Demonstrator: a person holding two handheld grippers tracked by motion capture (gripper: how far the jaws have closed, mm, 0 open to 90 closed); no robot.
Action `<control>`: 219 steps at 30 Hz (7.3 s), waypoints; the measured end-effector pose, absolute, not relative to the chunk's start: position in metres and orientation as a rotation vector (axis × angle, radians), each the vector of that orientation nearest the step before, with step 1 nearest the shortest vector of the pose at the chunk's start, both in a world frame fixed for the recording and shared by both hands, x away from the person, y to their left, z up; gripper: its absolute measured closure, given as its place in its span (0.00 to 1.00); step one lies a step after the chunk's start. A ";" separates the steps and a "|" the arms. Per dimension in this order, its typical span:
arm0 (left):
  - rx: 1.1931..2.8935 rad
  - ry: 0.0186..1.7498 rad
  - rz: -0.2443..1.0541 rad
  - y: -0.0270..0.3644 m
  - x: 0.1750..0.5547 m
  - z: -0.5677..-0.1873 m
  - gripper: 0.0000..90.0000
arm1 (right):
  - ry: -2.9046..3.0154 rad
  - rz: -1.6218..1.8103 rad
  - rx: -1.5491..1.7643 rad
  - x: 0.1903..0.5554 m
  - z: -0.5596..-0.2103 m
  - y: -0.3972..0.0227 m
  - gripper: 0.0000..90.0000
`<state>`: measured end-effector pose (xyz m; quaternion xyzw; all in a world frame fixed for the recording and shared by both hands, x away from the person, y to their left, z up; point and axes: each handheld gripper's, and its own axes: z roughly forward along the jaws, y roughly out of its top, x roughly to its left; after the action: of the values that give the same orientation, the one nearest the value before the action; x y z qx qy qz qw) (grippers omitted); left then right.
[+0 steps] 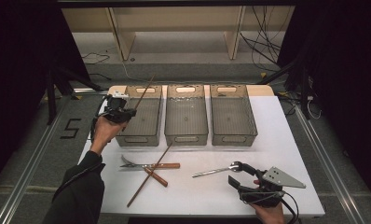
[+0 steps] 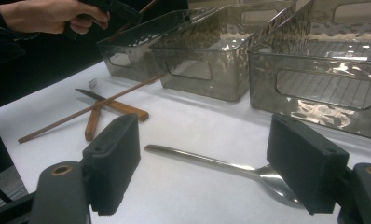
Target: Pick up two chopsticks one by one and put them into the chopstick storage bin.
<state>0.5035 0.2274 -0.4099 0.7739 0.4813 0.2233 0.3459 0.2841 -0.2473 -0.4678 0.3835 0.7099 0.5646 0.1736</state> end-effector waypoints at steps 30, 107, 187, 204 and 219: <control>2.044 1.334 0.448 0.229 0.509 -0.420 0.55 | 2.018 1.618 1.078 0.284 -0.467 -0.248 0.25; 2.378 1.205 0.159 0.169 0.338 -0.466 0.63 | 2.038 1.607 1.047 0.281 -0.466 -0.245 0.27; 2.033 1.123 0.398 0.204 0.413 -0.392 0.94 | 2.040 1.600 1.078 0.283 -0.469 -0.244 0.28; 2.059 1.161 0.492 0.211 0.464 -0.380 0.94 | 2.043 1.602 1.077 0.283 -0.469 -0.244 0.28; 2.074 1.197 0.492 0.220 0.500 -0.389 0.94 | 2.047 1.605 1.084 0.284 -0.470 -0.244 0.28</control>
<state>0.5003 0.2198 -0.3891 0.7974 0.4601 0.1890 0.3416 0.2836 -0.2443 -0.4698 0.3796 0.7170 0.5621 0.1610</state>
